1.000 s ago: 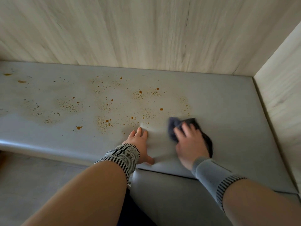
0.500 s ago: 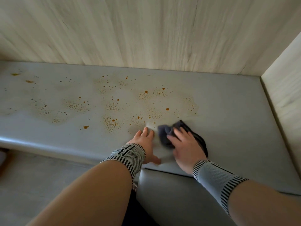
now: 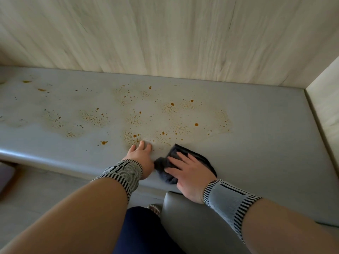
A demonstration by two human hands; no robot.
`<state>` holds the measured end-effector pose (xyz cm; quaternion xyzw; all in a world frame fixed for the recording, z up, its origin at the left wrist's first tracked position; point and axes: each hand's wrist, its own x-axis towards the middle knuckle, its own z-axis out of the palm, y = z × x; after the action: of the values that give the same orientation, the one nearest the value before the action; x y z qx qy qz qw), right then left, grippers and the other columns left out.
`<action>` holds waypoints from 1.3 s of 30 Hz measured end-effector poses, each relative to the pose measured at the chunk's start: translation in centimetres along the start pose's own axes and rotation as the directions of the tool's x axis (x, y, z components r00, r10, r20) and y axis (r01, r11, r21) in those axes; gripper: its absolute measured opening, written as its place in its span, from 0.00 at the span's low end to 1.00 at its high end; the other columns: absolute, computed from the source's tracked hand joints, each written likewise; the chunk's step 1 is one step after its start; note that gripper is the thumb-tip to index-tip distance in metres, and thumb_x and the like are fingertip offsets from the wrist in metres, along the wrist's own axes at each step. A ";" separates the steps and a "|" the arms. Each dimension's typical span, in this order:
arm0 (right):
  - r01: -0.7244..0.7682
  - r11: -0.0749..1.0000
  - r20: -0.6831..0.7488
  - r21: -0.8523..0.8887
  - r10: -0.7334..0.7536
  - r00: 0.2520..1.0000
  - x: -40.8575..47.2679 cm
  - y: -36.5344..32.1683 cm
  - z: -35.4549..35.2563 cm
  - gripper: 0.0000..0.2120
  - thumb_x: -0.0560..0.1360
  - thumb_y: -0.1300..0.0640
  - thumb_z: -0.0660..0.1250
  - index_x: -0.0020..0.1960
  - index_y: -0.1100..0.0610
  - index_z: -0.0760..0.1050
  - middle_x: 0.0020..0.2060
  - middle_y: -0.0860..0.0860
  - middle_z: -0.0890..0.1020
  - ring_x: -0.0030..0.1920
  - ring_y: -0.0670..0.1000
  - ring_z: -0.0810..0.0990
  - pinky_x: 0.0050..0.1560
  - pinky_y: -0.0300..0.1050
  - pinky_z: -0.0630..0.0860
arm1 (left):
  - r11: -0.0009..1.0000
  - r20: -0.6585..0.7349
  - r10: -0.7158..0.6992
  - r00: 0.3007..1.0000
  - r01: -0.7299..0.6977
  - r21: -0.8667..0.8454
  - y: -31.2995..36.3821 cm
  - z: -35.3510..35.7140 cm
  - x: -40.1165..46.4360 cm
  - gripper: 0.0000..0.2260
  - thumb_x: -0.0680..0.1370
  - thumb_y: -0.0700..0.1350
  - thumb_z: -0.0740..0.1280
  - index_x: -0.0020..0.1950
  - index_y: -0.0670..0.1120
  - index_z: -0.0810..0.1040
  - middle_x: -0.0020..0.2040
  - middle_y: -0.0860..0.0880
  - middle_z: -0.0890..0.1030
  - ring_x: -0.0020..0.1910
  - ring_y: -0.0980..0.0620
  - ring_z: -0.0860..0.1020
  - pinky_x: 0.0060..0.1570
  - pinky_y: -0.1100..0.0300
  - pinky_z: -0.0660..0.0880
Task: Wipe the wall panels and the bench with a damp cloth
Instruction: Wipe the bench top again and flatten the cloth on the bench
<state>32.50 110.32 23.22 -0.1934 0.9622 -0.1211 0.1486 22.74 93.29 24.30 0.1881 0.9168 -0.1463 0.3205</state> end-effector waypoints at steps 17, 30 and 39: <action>0.077 0.996 -0.004 -0.036 -0.078 0.997 0.8 -0.1 -0.5 0.25 0.80 0.55 0.57 0.76 0.47 0.61 0.78 0.46 0.56 0.78 0.52 0.48 0.76 0.49 0.41 | 0.973 0.105 0.044 0.993 -0.067 0.221 -0.5 -0.6 0.1 0.21 0.83 0.39 0.57 0.77 0.39 0.63 0.80 0.40 0.38 0.79 0.40 0.38 0.78 0.44 0.44; 0.006 1.000 -0.118 -0.002 -0.007 0.993 1.9 0.8 -0.4 0.24 0.78 0.58 0.60 0.74 0.51 0.67 0.76 0.51 0.63 0.77 0.55 0.55 0.76 0.47 0.43 | 0.998 0.033 0.036 0.999 -0.038 0.057 -1.3 1.7 2.3 0.32 0.80 0.37 0.59 0.80 0.39 0.46 0.79 0.41 0.35 0.79 0.41 0.38 0.78 0.43 0.47; -0.033 0.999 -0.147 0.039 0.038 0.988 4.0 -1.3 0.5 0.24 0.73 0.59 0.59 0.68 0.55 0.74 0.70 0.59 0.71 0.71 0.66 0.67 0.69 0.66 0.64 | 0.989 -0.072 -0.051 0.996 0.041 -0.139 -1.0 3.2 2.5 0.39 0.78 0.39 0.58 0.80 0.49 0.36 0.80 0.49 0.35 0.79 0.45 0.38 0.76 0.44 0.56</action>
<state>29.55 107.45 22.17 -0.1642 0.9715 -0.1498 0.0827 22.23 91.80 20.43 0.1499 0.9402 -0.0831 0.2945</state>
